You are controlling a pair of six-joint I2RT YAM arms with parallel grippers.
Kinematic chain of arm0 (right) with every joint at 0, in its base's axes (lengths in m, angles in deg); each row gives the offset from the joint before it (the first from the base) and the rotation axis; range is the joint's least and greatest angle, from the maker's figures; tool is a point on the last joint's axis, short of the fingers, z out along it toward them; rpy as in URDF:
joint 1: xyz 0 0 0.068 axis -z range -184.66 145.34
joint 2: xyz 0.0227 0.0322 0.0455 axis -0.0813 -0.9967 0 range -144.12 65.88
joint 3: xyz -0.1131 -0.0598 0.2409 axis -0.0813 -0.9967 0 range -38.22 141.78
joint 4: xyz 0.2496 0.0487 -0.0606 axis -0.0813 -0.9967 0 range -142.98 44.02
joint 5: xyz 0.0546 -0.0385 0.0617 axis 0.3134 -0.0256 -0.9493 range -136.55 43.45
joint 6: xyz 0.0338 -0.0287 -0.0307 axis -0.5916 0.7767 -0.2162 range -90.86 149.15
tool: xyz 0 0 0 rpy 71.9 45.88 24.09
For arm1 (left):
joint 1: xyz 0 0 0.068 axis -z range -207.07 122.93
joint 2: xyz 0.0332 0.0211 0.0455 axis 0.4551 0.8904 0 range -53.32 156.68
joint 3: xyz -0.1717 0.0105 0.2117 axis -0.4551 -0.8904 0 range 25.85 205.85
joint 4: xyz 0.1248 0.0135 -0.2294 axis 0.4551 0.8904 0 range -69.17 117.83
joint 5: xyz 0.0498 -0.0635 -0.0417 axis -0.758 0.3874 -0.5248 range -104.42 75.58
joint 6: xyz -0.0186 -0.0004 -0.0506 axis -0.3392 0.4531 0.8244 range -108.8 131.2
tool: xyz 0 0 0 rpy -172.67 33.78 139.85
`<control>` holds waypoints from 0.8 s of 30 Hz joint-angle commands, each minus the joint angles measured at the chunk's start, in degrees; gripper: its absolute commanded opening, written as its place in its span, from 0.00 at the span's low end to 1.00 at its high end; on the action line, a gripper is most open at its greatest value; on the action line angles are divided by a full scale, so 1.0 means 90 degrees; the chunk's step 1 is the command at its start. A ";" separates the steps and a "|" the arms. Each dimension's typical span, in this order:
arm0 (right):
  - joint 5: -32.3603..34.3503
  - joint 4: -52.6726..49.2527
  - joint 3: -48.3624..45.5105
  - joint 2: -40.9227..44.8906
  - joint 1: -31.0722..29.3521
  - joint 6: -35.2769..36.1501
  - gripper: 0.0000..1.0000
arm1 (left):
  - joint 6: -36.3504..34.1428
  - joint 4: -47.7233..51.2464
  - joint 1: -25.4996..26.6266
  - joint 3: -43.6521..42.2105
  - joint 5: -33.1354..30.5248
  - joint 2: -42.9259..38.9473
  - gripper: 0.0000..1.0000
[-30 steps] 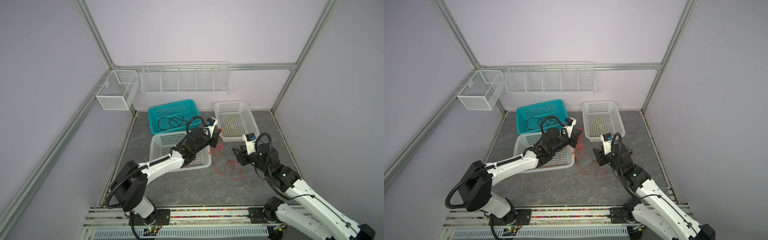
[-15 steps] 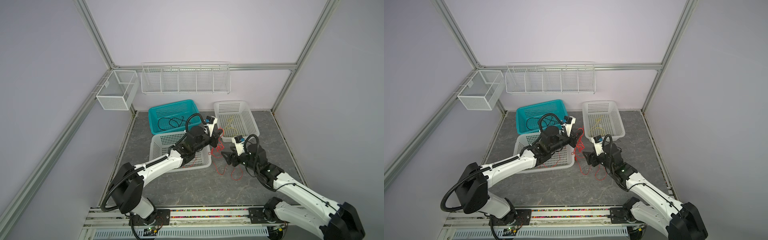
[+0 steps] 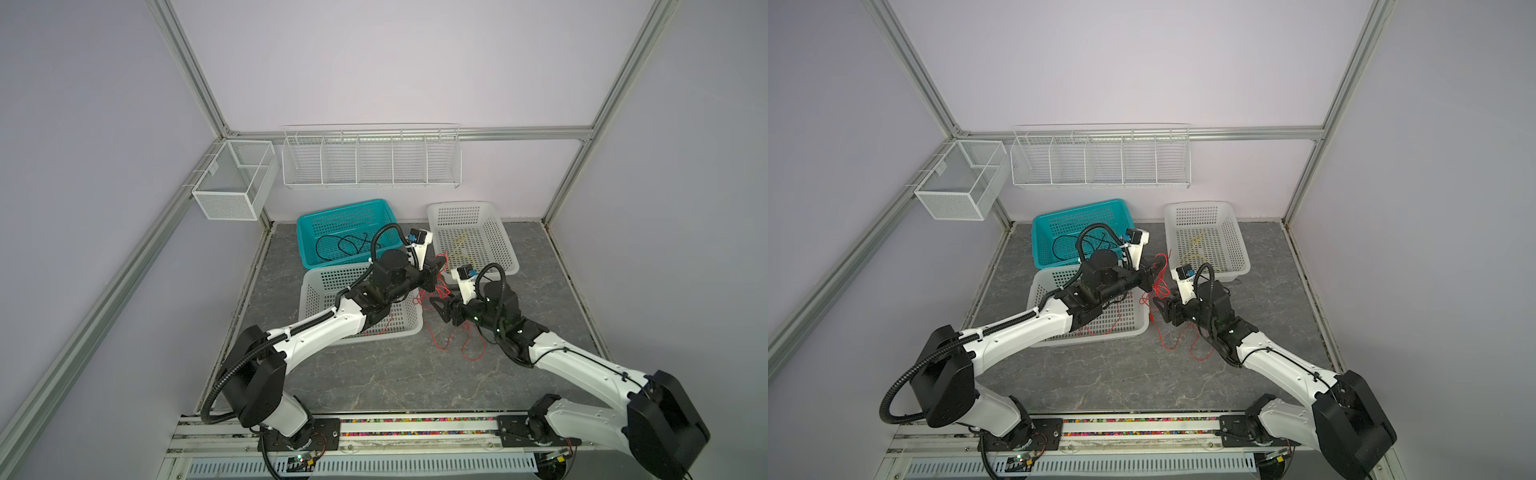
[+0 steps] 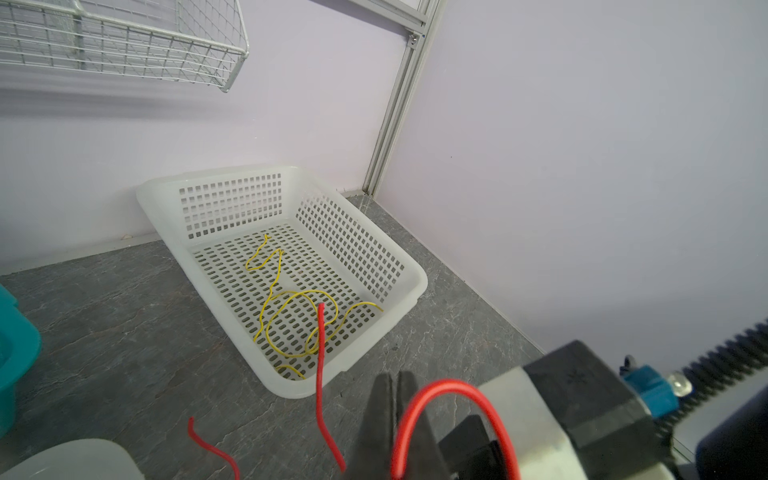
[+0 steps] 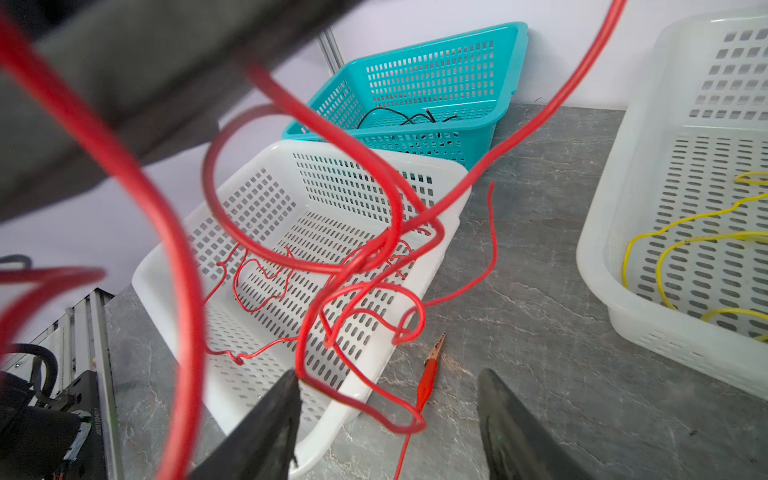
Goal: Untangle the cables
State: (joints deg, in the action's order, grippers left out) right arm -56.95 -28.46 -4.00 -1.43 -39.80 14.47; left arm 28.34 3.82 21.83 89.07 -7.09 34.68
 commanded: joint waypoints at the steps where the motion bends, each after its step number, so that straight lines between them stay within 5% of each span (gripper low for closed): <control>1: -0.0195 0.0295 0.0171 0.0017 -0.0094 -0.0098 0.68 | 0.0131 0.0020 -0.0004 0.0182 -0.0161 -0.0113 0.00; 4: -0.0181 0.0223 0.0249 0.0030 -0.0166 -0.0086 0.66 | 0.0116 0.0097 0.0000 0.0202 -0.0267 -0.0083 0.00; 17: 0.0105 0.0134 0.0371 -0.0622 -0.0236 -0.0044 0.07 | -0.0023 0.0611 -0.0003 0.0391 -0.0476 -0.0288 0.00; 24: 0.0527 -0.0665 -0.0049 -0.0029 -0.0239 0.0095 0.06 | -0.0071 0.1123 -0.0238 0.0456 -0.1214 -0.0470 0.00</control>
State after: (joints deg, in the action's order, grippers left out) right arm -55.44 -29.67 -2.23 -4.91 -41.72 14.38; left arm 27.67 11.86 21.20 90.58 -14.34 32.87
